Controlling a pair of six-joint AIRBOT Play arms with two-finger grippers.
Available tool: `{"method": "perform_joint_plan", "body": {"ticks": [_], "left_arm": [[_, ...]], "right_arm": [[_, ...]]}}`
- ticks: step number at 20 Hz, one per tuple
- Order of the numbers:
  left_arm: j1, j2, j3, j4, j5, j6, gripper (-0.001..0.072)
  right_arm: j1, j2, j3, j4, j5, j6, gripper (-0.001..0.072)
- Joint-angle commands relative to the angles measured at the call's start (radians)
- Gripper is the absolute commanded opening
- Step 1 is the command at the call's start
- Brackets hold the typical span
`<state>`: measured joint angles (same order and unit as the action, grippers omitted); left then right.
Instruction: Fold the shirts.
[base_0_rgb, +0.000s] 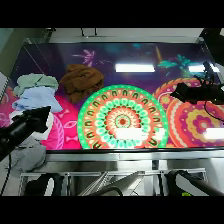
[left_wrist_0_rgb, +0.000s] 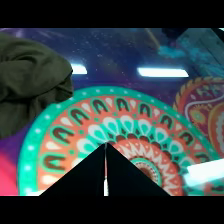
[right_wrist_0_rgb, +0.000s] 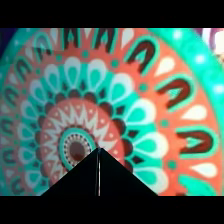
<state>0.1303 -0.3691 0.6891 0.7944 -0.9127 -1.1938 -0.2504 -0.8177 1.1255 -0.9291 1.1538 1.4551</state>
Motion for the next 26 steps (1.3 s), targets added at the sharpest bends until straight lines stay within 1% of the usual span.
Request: {"method": "perform_joint_plan", "body": {"ticks": [1,2,3,4,5,8,10,13,14,16,18,20,22,24,25,26], "left_arm": [[0.002,-0.231,0.065,0.020,-0.034,0.007,0.0014],[0.001,-0.330,0.125,0.041,-0.074,0.008,0.0016],[0.002,-0.437,0.200,0.058,-0.110,0.008,0.0146],[0.002,-0.537,0.272,0.071,-0.131,0.008,0.0565],[0.002,-0.642,0.351,0.081,-0.155,0.007,0.0694],[0.001,-0.923,0.563,0.109,-0.215,-0.002,0.0695],[0.001,-1.091,0.665,0.148,-0.238,-0.004,0.0695],[-0.003,-1.287,0.777,0.268,-0.194,-0.031,0.0694],[-0.003,-1.346,0.818,0.278,-0.174,-0.031,0.0694],[-0.010,-1.447,0.901,0.269,-0.144,-0.042,0.0694],[-0.023,-1.540,0.998,0.227,-0.124,-0.041,0.0694],[-0.050,-1.623,1.093,0.241,-0.113,-0.041,0.0694],[-0.066,-1.698,1.172,0.254,-0.131,-0.047,0.0694],[-0.081,-1.754,1.248,0.250,-0.187,-0.060,0.0689],[-0.085,-1.770,1.286,0.250,-0.216,-0.065,0.0530],[-0.098,-1.778,1.324,0.251,-0.235,-0.063,0.0324]], "right_arm": [[-0.002,-0.019,0.000,0.007,-0.056,0.000,0.0024],[-0.002,-0.036,0.000,0.006,-0.049,0.000,0.0035],[-0.002,-0.053,0.000,0.006,-0.036,-0.003,0.0145],[-0.002,-0.071,0.000,0.006,-0.018,-0.012,0.0337],[-0.002,-0.086,0.000,0.006,-0.004,-0.011,0.0378],[-0.001,-0.130,0.000,0.005,0.006,-0.012,0.0379],[0.000,-0.156,0.000,0.005,0.006,-0.019,0.0380],[0.001,-0.190,-0.002,0.005,0.005,-0.019,0.0391],[0.001,-0.200,-0.002,0.005,0.004,-0.024,0.0392],[0.003,-0.218,-0.002,0.005,-0.005,-0.033,0.0391],[0.008,-0.231,-0.002,0.005,-0.028,-0.043,0.0391],[0.019,-0.248,-0.002,0.008,-0.051,-0.045,0.0391],[0.043,-0.265,-0.002,0.008,-0.070,-0.045,0.0391],[0.081,-0.286,-0.002,0.009,-0.084,-0.067,0.0391],[0.108,-0.301,-0.002,0.009,-0.092,-0.080,0.0391],[0.137,-0.319,-0.002,0.008,-0.106,-0.086,0.0391]]}}
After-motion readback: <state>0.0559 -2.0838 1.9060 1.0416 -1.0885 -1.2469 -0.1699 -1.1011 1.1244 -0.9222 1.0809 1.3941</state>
